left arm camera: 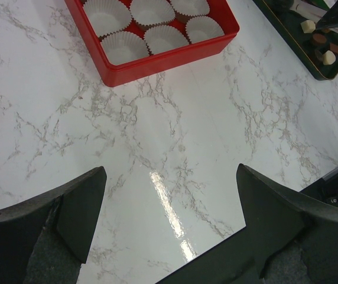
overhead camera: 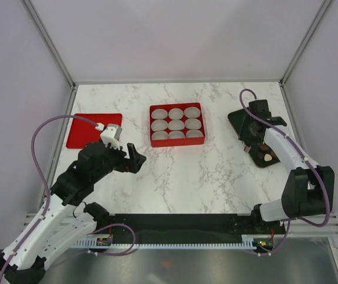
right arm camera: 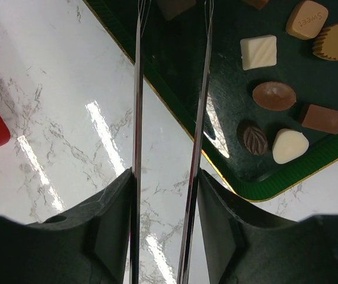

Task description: Pack the chocolate

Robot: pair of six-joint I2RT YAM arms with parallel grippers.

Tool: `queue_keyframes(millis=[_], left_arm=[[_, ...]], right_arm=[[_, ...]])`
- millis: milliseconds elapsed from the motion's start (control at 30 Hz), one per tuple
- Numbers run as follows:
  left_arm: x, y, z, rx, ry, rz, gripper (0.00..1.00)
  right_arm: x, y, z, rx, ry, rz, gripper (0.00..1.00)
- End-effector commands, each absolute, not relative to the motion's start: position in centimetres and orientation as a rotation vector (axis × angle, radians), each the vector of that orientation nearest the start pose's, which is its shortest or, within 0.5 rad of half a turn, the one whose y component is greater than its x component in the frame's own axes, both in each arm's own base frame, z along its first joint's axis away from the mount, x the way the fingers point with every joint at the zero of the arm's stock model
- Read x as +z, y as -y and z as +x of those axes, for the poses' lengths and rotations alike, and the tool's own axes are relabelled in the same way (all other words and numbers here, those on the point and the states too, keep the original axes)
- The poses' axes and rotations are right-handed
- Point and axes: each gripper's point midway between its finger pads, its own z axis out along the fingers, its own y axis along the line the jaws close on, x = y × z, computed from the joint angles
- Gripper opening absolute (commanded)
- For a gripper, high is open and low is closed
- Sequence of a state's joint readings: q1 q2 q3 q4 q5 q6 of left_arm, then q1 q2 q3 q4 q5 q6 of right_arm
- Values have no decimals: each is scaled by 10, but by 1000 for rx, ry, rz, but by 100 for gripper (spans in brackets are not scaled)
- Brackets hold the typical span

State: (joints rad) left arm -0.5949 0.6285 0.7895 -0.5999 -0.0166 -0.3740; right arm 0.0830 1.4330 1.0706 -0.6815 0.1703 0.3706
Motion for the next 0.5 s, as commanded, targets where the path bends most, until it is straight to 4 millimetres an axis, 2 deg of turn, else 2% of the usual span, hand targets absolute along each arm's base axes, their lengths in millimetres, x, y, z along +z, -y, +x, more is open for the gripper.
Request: queue_keyframes(millis=[0,467], left_arm=[[224,151,199,-598,-2055,230,99],[224,151,199,-600,-2055,226,99]], right_arm=[[117,-16,331,-22,-2530,404,52],[132,-15,330,-18,-2495,394,38]])
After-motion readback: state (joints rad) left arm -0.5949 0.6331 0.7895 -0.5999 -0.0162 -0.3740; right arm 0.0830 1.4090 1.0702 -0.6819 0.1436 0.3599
